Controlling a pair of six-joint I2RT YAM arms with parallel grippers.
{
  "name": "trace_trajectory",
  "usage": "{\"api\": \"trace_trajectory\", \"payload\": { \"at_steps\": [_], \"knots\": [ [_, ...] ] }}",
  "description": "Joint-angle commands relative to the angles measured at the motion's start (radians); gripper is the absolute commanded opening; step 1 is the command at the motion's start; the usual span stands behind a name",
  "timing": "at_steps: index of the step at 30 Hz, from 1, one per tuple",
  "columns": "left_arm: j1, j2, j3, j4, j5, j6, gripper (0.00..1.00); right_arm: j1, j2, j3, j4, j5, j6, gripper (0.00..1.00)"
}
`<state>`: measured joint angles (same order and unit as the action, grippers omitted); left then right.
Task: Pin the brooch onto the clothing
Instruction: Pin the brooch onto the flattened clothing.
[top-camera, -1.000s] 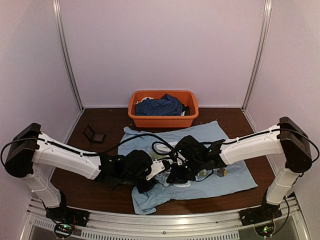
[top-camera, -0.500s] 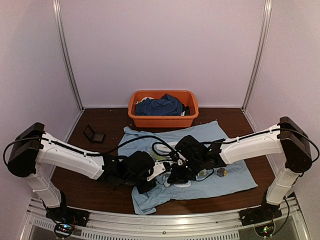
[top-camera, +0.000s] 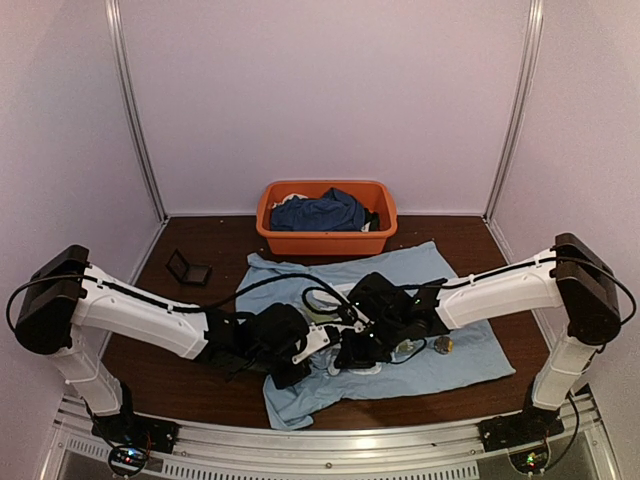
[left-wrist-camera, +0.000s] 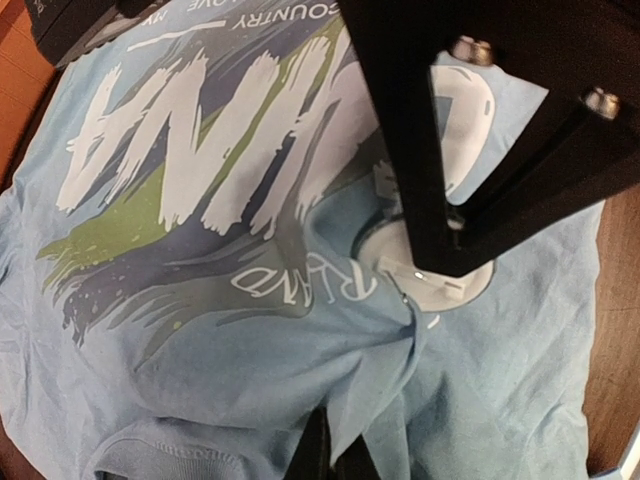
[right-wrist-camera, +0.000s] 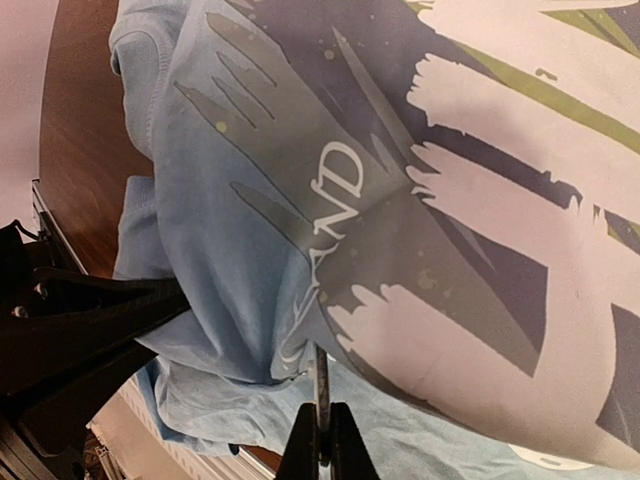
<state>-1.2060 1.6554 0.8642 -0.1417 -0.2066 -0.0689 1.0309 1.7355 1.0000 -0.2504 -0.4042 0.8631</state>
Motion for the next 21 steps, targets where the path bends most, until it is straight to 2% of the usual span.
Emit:
{"api": "trace_trajectory", "payload": {
  "at_steps": [1,13,21],
  "knots": [
    [0.0,-0.003,0.024,0.083,-0.011,-0.021,0.0,0.052,0.016,0.049,0.064,-0.056,-0.036,0.0],
    [0.0,-0.008,0.018,0.101,-0.019,-0.035,0.0,0.075,0.035,0.079,0.102,-0.114,-0.057,0.0],
    [0.0,-0.023,0.005,0.13,0.015,-0.041,0.0,0.084,0.039,0.081,0.192,-0.183,-0.04,0.0]
  ]
}}
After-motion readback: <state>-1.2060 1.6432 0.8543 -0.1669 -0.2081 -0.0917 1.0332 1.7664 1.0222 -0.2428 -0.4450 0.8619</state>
